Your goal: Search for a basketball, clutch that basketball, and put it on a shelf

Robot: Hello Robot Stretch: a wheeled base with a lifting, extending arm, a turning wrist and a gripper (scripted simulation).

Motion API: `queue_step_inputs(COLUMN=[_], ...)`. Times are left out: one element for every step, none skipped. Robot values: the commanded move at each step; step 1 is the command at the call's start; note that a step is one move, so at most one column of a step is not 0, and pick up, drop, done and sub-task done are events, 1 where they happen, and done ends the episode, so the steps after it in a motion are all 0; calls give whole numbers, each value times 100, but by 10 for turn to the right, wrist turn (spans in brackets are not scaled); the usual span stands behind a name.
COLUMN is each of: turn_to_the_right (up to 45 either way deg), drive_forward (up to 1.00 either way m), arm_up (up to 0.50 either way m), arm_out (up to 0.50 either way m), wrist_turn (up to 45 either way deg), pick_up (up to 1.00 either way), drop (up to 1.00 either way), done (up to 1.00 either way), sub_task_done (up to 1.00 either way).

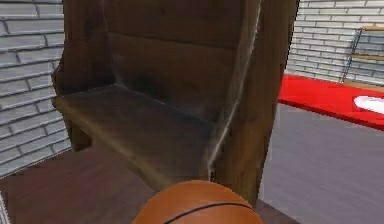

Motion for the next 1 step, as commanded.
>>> queue_step_inputs(turn_to_the_right=[-360], drive_forward=[0], arm_up=[0], arm_out=[0], wrist_turn=[0], pick_up=[0], drop=[0], done=[0], sub_task_done=[0])
